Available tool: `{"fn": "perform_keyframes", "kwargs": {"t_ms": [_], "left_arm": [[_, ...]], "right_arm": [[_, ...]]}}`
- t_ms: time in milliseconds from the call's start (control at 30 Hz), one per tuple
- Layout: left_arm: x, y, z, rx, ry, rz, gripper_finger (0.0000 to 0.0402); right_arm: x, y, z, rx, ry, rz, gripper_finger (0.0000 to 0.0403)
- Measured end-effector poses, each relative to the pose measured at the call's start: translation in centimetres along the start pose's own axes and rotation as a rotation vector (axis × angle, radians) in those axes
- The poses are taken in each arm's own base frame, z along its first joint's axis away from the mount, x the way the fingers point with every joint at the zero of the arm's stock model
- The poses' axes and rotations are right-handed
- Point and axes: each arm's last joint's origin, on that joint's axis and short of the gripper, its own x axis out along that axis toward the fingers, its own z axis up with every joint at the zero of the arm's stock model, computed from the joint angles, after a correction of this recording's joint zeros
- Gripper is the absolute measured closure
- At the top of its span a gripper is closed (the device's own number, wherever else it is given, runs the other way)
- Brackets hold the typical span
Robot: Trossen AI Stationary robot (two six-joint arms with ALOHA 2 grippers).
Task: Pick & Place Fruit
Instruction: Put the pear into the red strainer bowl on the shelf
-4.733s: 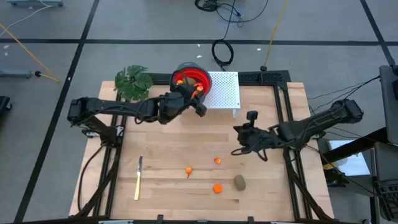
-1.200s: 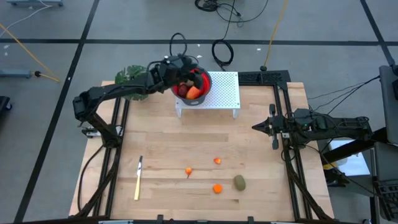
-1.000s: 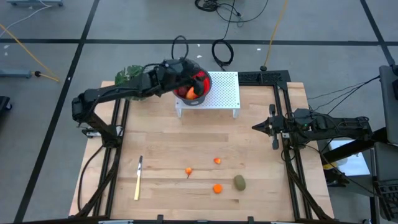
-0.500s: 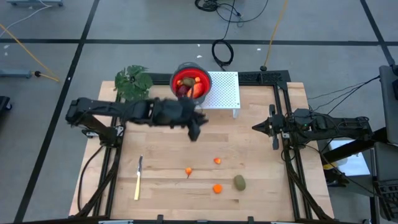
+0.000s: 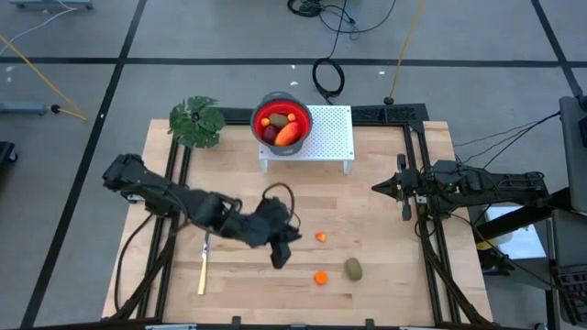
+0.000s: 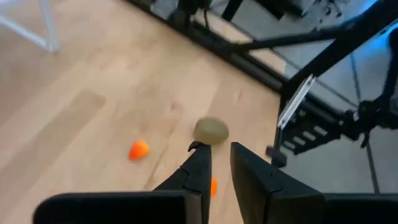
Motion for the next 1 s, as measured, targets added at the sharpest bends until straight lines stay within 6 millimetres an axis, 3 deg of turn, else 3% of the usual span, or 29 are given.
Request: {"fn": "perform_keyframes", "kwargs": {"t_ms": [233,400,800,1000], "left_arm": [[2.7,-0.6,-3.2,-0.023,0.105,0.066,0.0376],[4.7,0.1,-5.6,-0.031,0.216,0.181,0.0399],[8.0,1.6,-9.6,-0.326,0.455,0.361,0.038],[9.0,1.8,-10.7,-0.383,0.502,0.392,0.038]], "right_arm": [[0.0,0.0,0.0,-0.001,0.004,0.0,0.0399],[0.0,0.0,0.0,-0.001,0.004,0.0,0.0399],[0.0,0.0,0.0,-0.027,0.004,0.0,0.0399],[0.0,0.0,0.0,-0.027,0.004,0.0,0.0399]]}}
